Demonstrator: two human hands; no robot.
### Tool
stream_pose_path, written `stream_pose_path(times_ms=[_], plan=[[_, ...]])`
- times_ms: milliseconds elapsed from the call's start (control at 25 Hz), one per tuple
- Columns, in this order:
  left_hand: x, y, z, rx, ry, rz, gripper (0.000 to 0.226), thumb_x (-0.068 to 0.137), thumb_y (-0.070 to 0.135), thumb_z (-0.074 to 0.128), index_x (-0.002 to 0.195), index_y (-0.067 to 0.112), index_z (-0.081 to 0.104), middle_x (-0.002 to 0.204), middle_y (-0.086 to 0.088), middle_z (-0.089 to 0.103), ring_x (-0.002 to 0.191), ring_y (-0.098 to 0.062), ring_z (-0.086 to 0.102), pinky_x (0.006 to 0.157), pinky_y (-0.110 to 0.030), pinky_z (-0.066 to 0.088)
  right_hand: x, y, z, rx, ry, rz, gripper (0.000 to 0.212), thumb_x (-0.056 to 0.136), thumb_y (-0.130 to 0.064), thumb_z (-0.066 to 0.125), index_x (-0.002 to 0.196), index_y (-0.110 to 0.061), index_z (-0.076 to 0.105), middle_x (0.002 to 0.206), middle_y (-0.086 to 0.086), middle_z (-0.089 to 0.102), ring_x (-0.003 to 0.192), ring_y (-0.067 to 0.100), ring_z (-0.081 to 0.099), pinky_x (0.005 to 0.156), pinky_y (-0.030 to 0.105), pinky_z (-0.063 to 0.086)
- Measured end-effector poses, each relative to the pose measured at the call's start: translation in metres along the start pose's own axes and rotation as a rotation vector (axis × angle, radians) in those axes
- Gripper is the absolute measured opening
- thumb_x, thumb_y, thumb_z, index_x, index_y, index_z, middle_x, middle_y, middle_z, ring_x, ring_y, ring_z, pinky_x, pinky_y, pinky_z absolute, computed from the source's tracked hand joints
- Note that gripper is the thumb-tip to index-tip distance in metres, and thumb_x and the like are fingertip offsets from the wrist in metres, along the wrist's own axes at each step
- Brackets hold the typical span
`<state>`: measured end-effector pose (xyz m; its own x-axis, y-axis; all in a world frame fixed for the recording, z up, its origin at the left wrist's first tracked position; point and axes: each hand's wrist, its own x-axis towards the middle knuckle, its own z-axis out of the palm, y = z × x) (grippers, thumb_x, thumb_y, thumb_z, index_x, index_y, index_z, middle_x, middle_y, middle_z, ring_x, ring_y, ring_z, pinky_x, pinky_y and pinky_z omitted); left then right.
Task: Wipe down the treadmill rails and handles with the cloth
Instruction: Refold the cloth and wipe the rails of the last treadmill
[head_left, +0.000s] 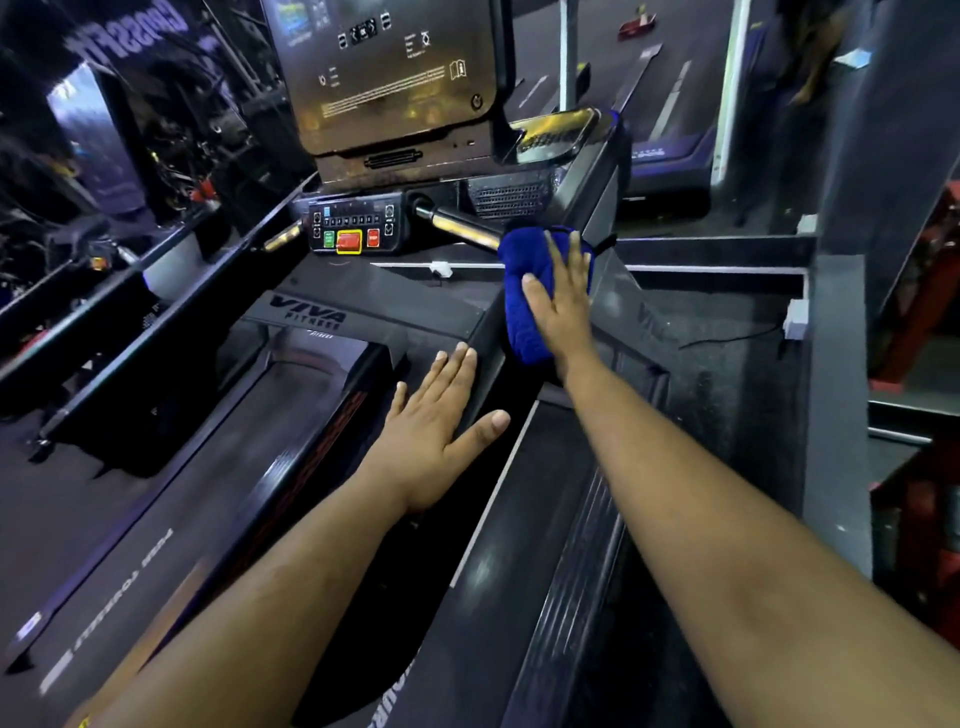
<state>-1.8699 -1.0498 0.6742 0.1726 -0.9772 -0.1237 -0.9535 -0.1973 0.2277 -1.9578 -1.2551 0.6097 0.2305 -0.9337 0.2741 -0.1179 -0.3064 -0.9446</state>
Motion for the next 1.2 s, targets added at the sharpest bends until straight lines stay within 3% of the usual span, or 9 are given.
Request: stream_pose_path(times_ms=[120, 240, 320, 480, 640, 760, 960, 1080, 1200], plan=[[-0.002, 0.001, 0.001, -0.001, 0.012, 0.003, 0.091, 0.081, 0.080, 0.012, 0.157, 0.034, -0.004, 0.162, 0.022, -0.012, 0.147, 0.006, -0.016, 0.124, -0.048, -0.004, -0.033, -0.010, 0.015, 0.282, 0.097, 0.238, 0.080, 0.088, -0.048, 0.040, 0.157, -0.016, 0.016, 0.167, 0.003, 0.004, 0.154, 0.021, -0.001, 0.124, 0.048, 0.003], [-0.003, 0.000, 0.001, -0.007, 0.018, 0.014, 0.095, 0.078, 0.087, 0.009, 0.157, 0.035, -0.003, 0.162, 0.023, -0.012, 0.146, 0.008, -0.017, 0.124, -0.046, -0.004, -0.110, -0.010, 0.037, 0.376, 0.040, 0.189, 0.076, 0.092, -0.045, 0.038, 0.157, -0.017, 0.011, 0.167, -0.005, 0.002, 0.152, 0.009, -0.005, 0.123, 0.026, -0.002], [0.000, -0.002, 0.001, -0.009, 0.025, 0.020, 0.100, 0.075, 0.092, 0.004, 0.157, 0.036, -0.003, 0.162, 0.024, -0.012, 0.146, 0.009, -0.017, 0.124, -0.047, -0.003, -0.082, 0.004, 0.033, 0.414, 0.073, 0.144, 0.073, 0.094, -0.040, 0.040, 0.157, -0.014, 0.012, 0.166, 0.001, 0.004, 0.151, 0.011, -0.002, 0.119, 0.020, -0.002], [0.000, -0.004, 0.003, -0.015, 0.025, 0.028, 0.099, 0.075, 0.091, 0.003, 0.157, 0.036, -0.003, 0.162, 0.025, -0.012, 0.146, 0.009, -0.017, 0.124, -0.048, -0.003, -0.012, 0.031, 0.019, 0.555, 0.173, 0.482, 0.091, 0.083, -0.049, 0.047, 0.157, -0.010, 0.013, 0.166, 0.006, 0.009, 0.153, 0.021, 0.011, 0.125, 0.038, 0.009], [0.000, -0.004, 0.001, -0.031, 0.017, 0.034, 0.102, 0.073, 0.093, 0.002, 0.157, 0.036, -0.005, 0.162, 0.025, -0.012, 0.145, 0.009, -0.017, 0.124, -0.047, -0.004, -0.126, -0.003, 0.045, 0.703, 0.121, 0.427, 0.083, 0.089, -0.047, 0.045, 0.158, -0.019, 0.009, 0.167, -0.003, 0.008, 0.152, 0.010, 0.010, 0.125, 0.035, 0.010], [0.001, -0.004, 0.002, -0.052, 0.027, 0.038, 0.104, 0.073, 0.093, 0.003, 0.157, 0.032, -0.008, 0.163, 0.022, -0.010, 0.146, 0.009, -0.017, 0.124, -0.047, -0.003, -0.122, -0.015, 0.042, 0.502, 0.120, 0.311, 0.080, 0.092, -0.048, 0.041, 0.158, -0.015, 0.011, 0.167, 0.000, 0.004, 0.153, 0.015, 0.001, 0.123, 0.027, 0.002], [0.000, -0.003, 0.001, -0.093, 0.027, 0.033, 0.096, 0.081, 0.083, 0.014, 0.156, 0.031, -0.014, 0.160, 0.021, -0.011, 0.149, 0.003, -0.015, 0.124, -0.049, -0.005, 0.008, -0.010, 0.008, 0.002, 0.074, 0.242, 0.066, 0.094, -0.037, 0.054, 0.154, -0.018, 0.032, 0.166, 0.011, 0.009, 0.153, 0.034, 0.006, 0.123, 0.047, 0.009], [-0.002, -0.004, 0.002, -0.101, 0.045, 0.025, 0.096, 0.081, 0.081, 0.014, 0.155, 0.030, -0.018, 0.164, 0.015, -0.016, 0.149, 0.001, -0.016, 0.123, -0.050, -0.006, -0.047, -0.027, 0.021, -0.237, -0.062, -0.119, 0.058, 0.083, -0.038, 0.048, 0.132, -0.010, 0.060, 0.157, 0.010, 0.037, 0.151, 0.035, 0.015, 0.121, 0.052, 0.017], [-0.002, -0.004, 0.001, -0.142, 0.091, 0.020, 0.091, 0.081, 0.081, 0.014, 0.149, 0.035, -0.024, 0.163, 0.014, -0.022, 0.146, 0.004, -0.019, 0.123, -0.051, -0.008, -0.039, -0.029, 0.014, -0.422, -0.198, -0.247, 0.066, 0.079, -0.051, 0.042, 0.130, -0.015, 0.062, 0.154, 0.002, 0.043, 0.152, 0.028, 0.015, 0.118, 0.058, 0.021]])
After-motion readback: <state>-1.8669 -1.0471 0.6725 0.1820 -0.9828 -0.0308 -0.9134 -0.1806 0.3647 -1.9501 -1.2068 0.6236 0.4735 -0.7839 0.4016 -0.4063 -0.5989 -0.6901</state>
